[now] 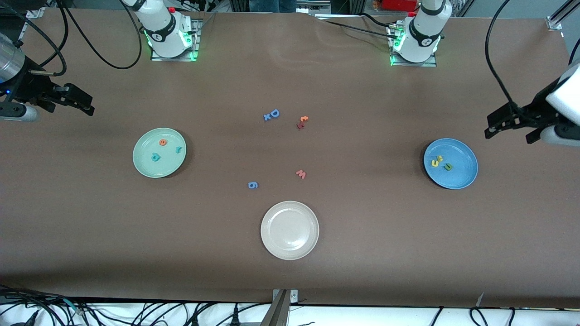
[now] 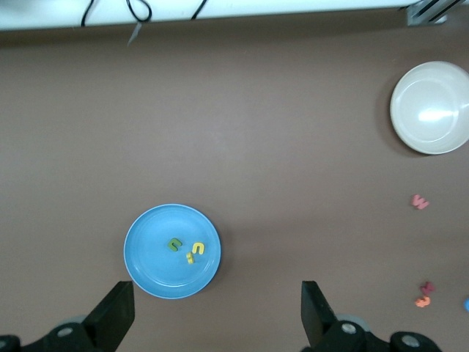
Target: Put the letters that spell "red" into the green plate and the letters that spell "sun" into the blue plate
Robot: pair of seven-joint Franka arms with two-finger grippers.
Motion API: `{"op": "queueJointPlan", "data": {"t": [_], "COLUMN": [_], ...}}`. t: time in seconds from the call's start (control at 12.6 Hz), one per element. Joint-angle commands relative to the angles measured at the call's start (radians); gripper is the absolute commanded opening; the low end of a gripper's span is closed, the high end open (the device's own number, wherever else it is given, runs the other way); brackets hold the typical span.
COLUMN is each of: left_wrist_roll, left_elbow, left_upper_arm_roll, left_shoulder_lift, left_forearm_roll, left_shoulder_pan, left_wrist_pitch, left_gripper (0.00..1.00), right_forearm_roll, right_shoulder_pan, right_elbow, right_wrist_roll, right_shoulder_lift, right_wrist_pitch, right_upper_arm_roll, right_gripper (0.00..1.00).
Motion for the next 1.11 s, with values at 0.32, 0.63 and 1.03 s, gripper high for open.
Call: {"op": "queueJointPlan", "data": {"t": [0.32,0.63,1.03], "left_wrist_roll": [-0.139,-0.139,-0.13], "left_elbow": [-0.072,-0.066,-0.258], "left_upper_arm_roll": [-0.076,-0.066,-0.069], "left_shoulder_lift": [-0.11,-0.103,-0.237], "left_forearm_roll": [0.029,0.029,0.02], "left_shoulder_pan": [0.018,0.021,0.052], "left_wrist_pitch": [-0.09,-0.093,0.014], "left_gripper": [1.0,1.0,1.0], "right_forearm_roll": [0.004,0.005,0.024], "right_shoulder_pan": [0.0,0.0,-0.001], "right_elbow": [0.008,0.008,0.008], "right_wrist_roll": [0.009,0.001,-0.005], "right_shoulder_lift": [0.001,0.003,0.0], "right_wrist_pitch": [-0.006,-0.009,-0.016], "right_upper_arm_roll": [0.001,0.001,-0.001], "right_gripper": [1.0,1.0,1.0]}}
